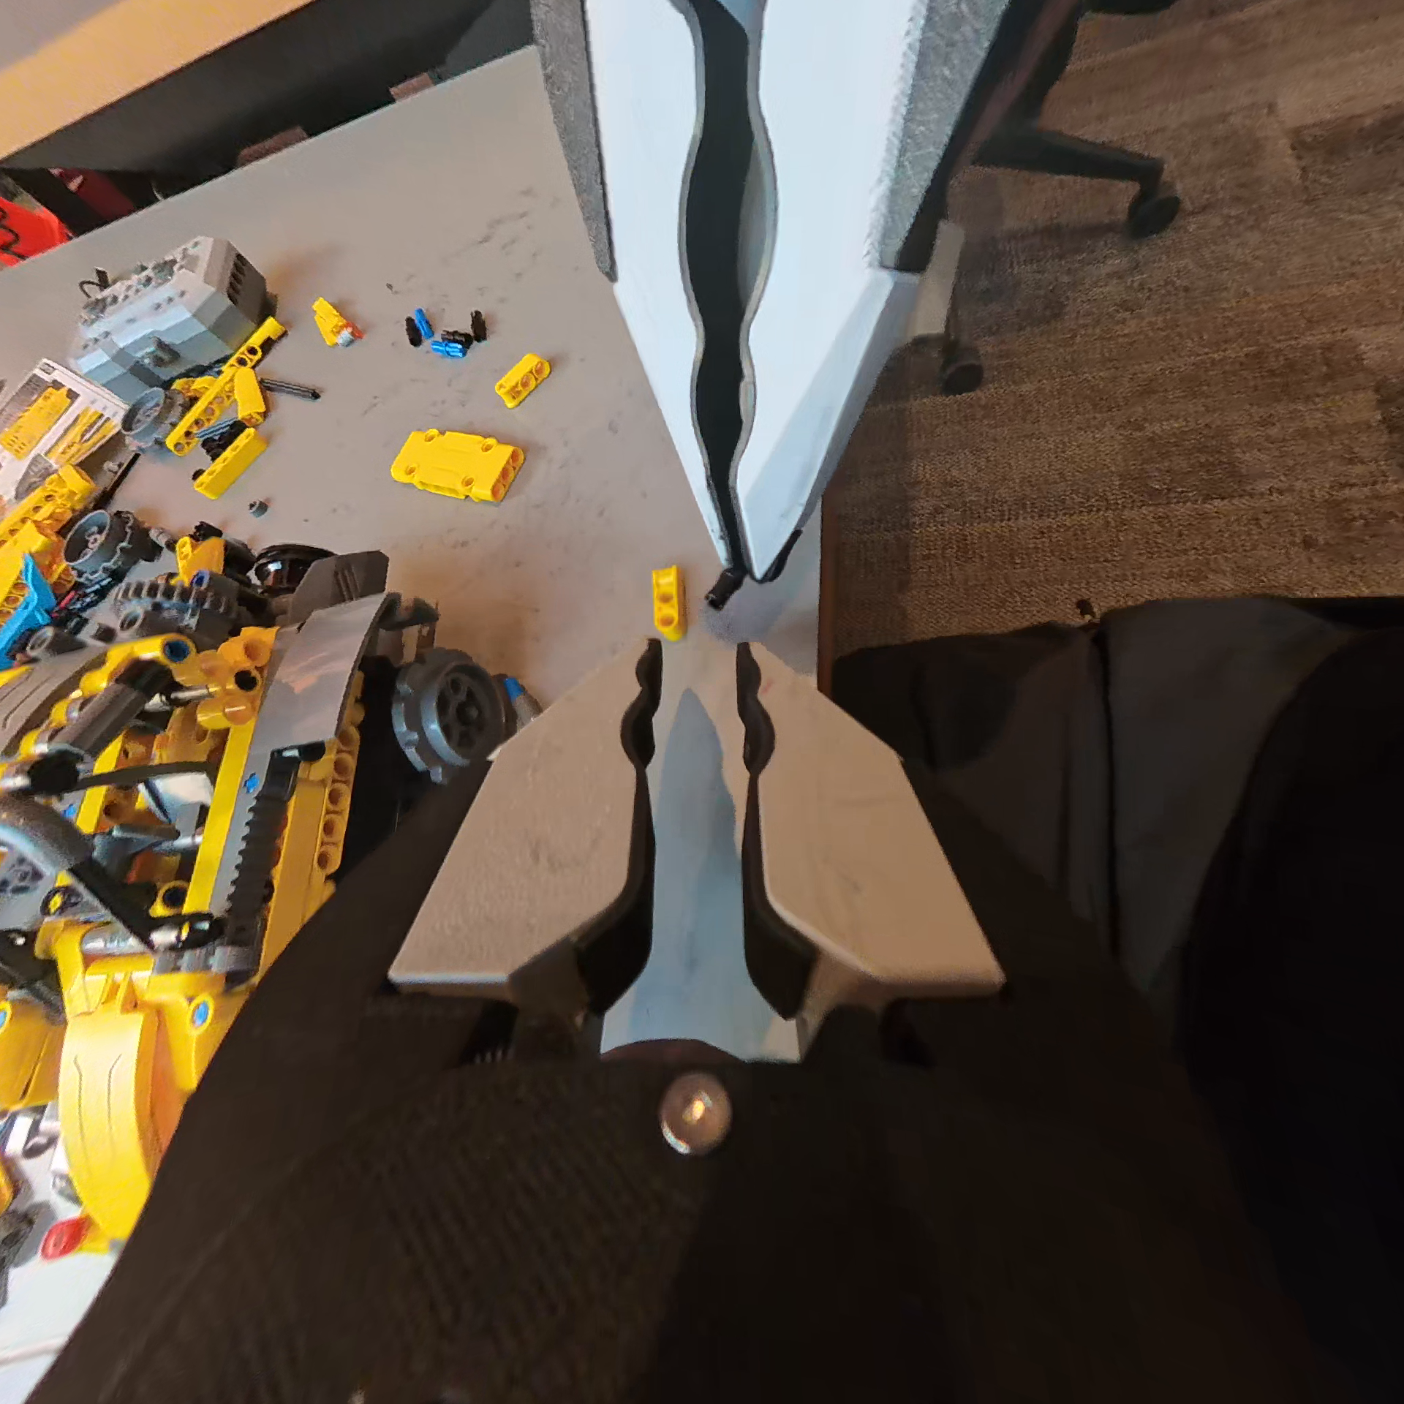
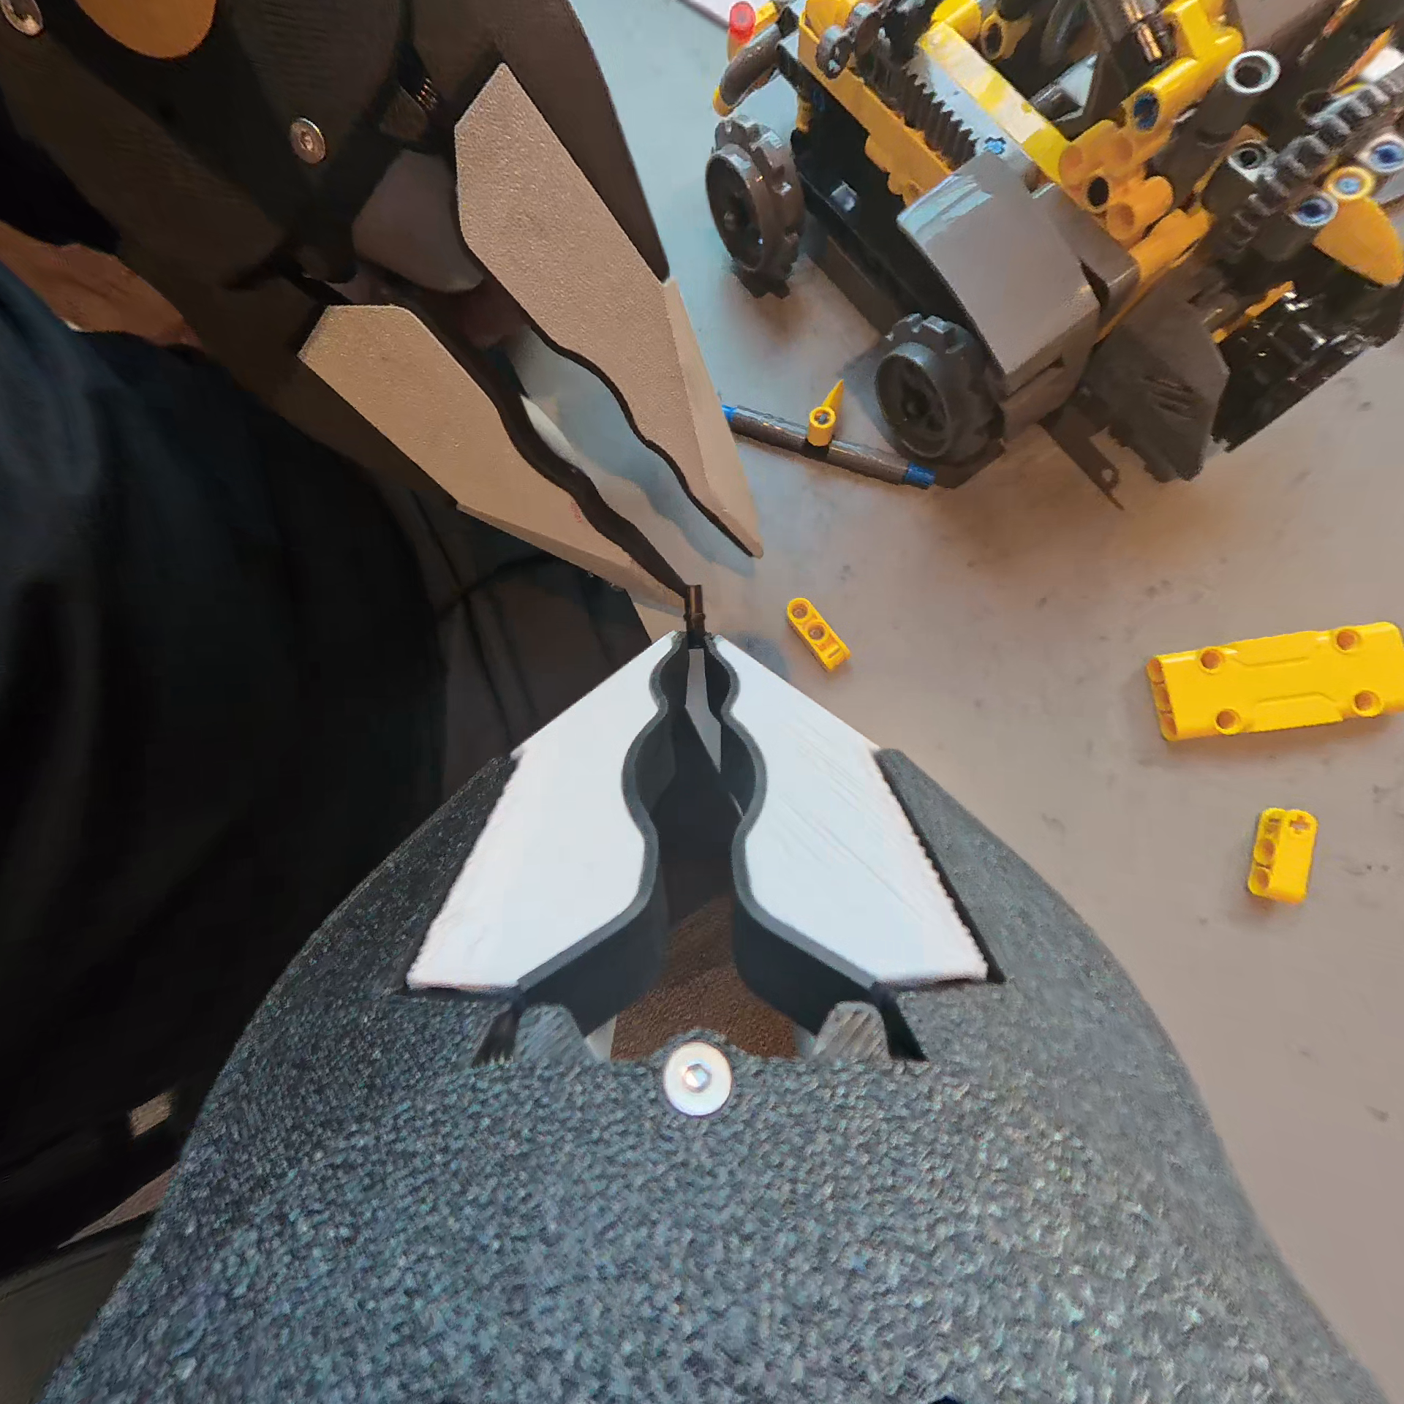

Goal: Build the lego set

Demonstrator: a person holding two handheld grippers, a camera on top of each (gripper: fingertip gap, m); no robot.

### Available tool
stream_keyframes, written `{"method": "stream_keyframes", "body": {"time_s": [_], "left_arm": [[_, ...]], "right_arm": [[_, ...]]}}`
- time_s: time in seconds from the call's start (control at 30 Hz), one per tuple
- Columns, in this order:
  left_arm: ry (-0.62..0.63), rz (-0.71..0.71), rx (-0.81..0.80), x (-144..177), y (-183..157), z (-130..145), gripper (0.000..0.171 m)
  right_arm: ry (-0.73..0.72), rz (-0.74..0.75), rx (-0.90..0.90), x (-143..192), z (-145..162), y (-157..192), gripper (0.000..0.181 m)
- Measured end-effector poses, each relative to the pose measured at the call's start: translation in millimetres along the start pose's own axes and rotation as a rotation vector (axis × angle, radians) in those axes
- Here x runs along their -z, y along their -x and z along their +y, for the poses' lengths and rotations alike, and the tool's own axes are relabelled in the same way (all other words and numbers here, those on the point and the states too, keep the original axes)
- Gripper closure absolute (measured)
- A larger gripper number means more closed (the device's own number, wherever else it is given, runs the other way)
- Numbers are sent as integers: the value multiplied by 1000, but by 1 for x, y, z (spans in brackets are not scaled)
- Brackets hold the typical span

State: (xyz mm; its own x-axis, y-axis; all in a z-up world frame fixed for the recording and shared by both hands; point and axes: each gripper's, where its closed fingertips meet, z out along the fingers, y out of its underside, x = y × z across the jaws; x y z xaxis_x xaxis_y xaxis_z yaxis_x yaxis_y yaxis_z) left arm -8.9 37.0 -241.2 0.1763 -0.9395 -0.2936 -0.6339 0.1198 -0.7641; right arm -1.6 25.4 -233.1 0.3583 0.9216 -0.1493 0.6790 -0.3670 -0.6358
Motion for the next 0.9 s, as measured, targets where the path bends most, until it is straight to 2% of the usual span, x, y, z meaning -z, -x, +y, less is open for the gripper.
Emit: {"method": "stream_keyframes", "body": {"time_s": [0.17, 0.3, 0.4, 0.67, 0.77, 0.9], "left_arm": [[-30, -12, -59, 20, 2, 11, 159], [-68, -24, -180, 31, -2, 14, 157], [-62, -73, -264, 34, -1, 18, 156], [-41, -154, -447, 31, -5, 15, 169], [-46, -173, -460, 31, -5, 15, 171], [-67, -132, -361, 33, -5, 16, 170]], "right_arm": [[71, -100, -53, -9, -10, 13, 177], [103, -144, -44, -19, -20, 22, 178], [125, -178, -49, -23, -25, 28, 177], [151, -222, -117, -27, -25, 28, 177], [121, -231, -132, -26, -26, 28, 177], [52, -220, -116, -26, -30, 28, 177]]}}
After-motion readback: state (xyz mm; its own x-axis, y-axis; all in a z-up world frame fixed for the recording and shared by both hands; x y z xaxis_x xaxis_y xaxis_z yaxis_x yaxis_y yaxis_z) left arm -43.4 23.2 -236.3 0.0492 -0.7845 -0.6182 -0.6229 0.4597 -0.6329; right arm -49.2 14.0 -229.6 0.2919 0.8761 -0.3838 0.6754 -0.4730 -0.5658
